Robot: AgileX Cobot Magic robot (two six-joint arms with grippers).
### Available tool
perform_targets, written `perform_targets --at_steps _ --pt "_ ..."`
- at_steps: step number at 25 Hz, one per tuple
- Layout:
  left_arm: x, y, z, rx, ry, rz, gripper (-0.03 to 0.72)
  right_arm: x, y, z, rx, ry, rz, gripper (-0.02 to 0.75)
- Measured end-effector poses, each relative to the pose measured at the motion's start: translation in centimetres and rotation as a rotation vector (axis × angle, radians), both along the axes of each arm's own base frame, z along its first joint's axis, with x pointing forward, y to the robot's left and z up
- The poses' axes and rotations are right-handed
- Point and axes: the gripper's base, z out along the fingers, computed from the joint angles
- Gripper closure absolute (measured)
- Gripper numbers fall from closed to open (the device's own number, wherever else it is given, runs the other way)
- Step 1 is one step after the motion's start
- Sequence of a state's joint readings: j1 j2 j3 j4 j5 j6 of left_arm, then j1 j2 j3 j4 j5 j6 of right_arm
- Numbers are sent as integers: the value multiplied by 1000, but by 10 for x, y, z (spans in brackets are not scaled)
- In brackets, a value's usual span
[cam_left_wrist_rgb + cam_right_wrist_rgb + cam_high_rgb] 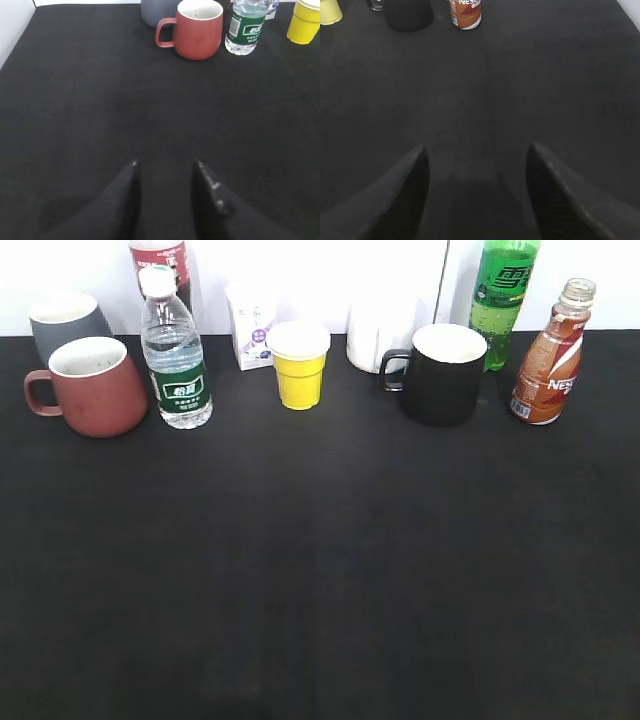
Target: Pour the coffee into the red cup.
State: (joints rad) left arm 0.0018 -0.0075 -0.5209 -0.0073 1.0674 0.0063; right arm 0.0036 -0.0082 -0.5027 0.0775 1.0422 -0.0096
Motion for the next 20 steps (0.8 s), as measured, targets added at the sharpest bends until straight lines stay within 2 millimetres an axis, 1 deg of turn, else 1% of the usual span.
perform_targets --at_steps 2,20 --pt "0 0 0 0 0 0 456 0 0 0 0 0 0 256" --pt "0 0 0 0 1 0 457 0 0 0 0 0 0 256"
